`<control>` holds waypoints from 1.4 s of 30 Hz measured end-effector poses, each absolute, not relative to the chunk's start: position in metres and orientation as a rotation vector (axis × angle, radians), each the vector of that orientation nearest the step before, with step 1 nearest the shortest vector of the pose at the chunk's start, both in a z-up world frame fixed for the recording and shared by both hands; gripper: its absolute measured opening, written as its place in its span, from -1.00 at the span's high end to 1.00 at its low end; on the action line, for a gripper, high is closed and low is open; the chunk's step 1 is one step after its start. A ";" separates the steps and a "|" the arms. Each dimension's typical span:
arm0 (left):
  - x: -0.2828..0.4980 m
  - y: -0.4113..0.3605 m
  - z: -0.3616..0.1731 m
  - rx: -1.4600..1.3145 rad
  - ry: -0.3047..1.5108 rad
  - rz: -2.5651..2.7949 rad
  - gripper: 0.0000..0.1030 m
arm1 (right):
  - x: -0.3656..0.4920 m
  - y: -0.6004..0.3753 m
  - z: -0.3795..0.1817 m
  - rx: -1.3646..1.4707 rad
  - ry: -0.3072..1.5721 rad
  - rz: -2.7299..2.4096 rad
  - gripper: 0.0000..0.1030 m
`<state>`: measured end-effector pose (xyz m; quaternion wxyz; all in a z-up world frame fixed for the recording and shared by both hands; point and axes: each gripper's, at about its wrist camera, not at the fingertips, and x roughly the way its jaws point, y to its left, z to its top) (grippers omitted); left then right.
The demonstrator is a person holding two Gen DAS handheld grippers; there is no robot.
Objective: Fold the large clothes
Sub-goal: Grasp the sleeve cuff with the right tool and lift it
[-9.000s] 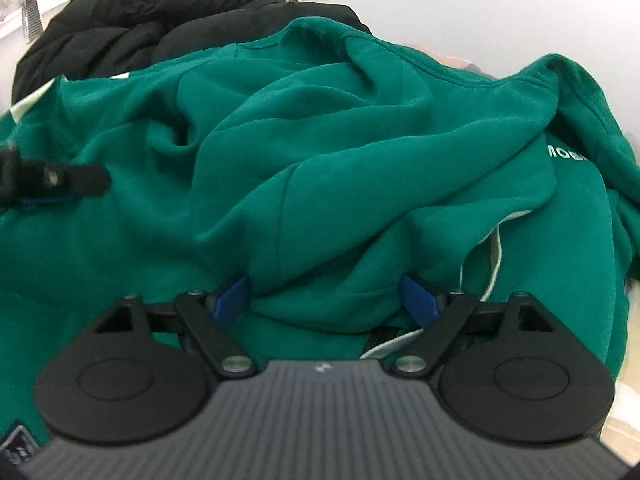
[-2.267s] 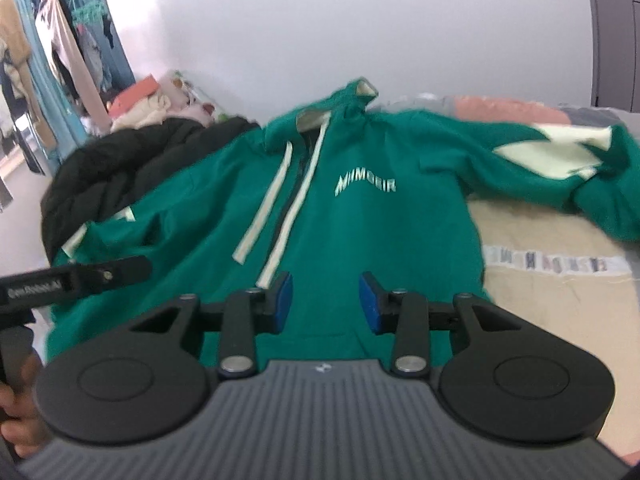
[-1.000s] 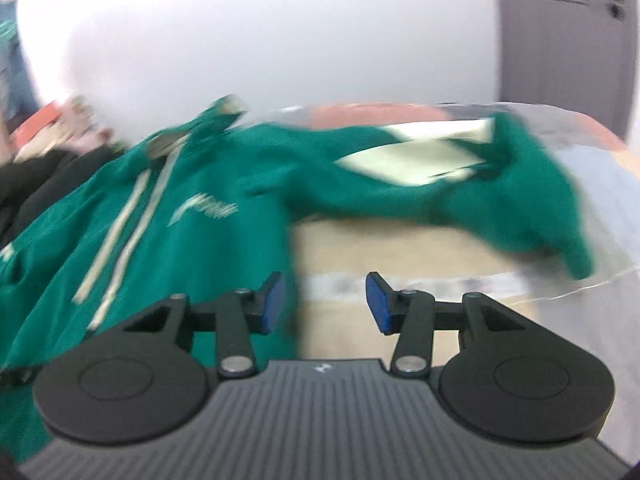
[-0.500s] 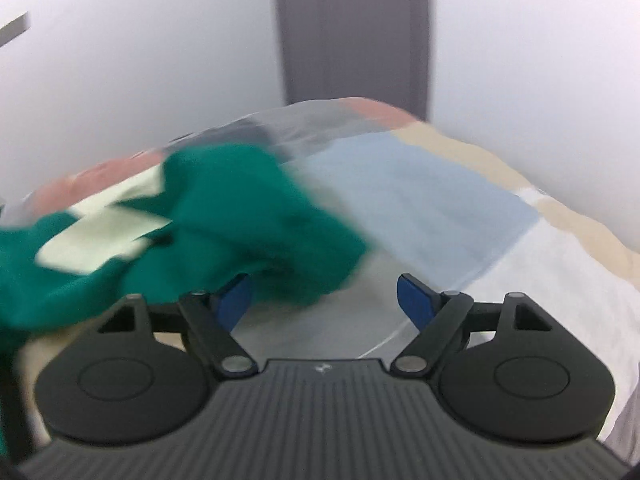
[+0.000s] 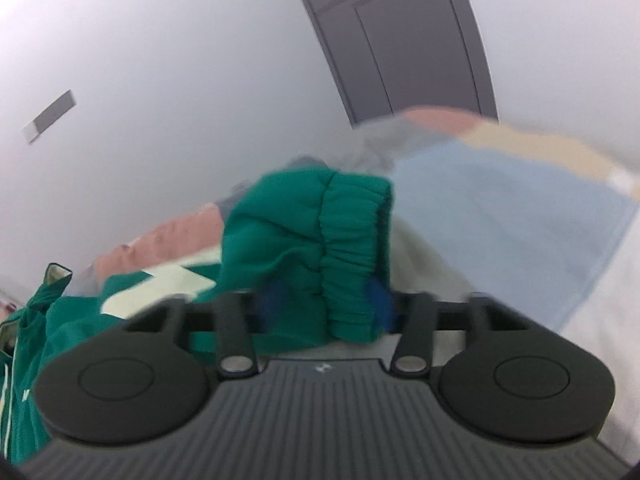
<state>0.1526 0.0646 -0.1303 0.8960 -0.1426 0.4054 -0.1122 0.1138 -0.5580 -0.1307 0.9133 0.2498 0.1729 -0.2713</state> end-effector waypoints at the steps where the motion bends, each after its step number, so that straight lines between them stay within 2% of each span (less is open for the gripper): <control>1: 0.153 0.065 -0.131 -0.299 0.840 -0.230 -0.39 | 0.115 -0.560 -0.124 0.511 0.365 -0.575 0.86; 3: 0.154 0.067 -0.131 -0.304 0.838 -0.225 -0.39 | 0.107 -0.567 -0.106 0.541 0.346 -0.573 0.95; 9: 0.154 0.069 -0.129 -0.321 0.834 -0.227 -0.39 | 0.072 -0.589 -0.029 0.501 0.201 -0.564 0.95; 12: 0.153 0.070 -0.128 -0.328 0.837 -0.235 -0.39 | 0.062 -0.598 -0.003 0.490 0.200 -0.597 0.94; 14: 0.152 0.069 -0.127 -0.328 0.835 -0.240 -0.39 | 0.060 -0.603 -0.006 0.540 0.243 -0.568 0.94; 15: 0.152 0.068 -0.126 -0.324 0.834 -0.239 -0.39 | 0.061 -0.603 -0.012 0.567 0.276 -0.562 0.88; 18: 0.150 0.066 -0.125 -0.318 0.826 -0.242 -0.39 | 0.073 -0.593 -0.047 0.664 0.354 -0.533 0.86; 20: 0.148 0.066 -0.125 -0.313 0.824 -0.241 -0.39 | 0.080 -0.582 -0.073 0.767 0.401 -0.495 0.65; 22: 0.147 0.066 -0.125 -0.312 0.823 -0.245 -0.39 | 0.095 -0.574 -0.099 0.862 0.442 -0.476 -0.31; 27: 0.149 0.063 -0.127 -0.302 0.816 -0.241 -0.39 | 0.135 -0.551 -0.150 1.108 0.454 -0.445 -0.34; 30: 0.151 0.065 -0.131 -0.321 0.799 -0.236 -0.39 | 0.163 -0.553 -0.173 1.244 0.418 -0.493 -0.65; 39: 0.157 0.077 -0.137 -0.444 0.785 -0.216 -0.39 | 0.205 -0.586 -0.209 1.267 0.155 -0.604 -0.60; 41: 0.157 0.076 -0.139 -0.458 0.771 -0.226 -0.39 | 0.214 -0.604 -0.210 1.235 0.132 -0.621 -0.48; 42: 0.159 0.076 -0.140 -0.463 0.769 -0.228 -0.39 | 0.220 -0.614 -0.210 1.207 0.149 -0.648 -0.13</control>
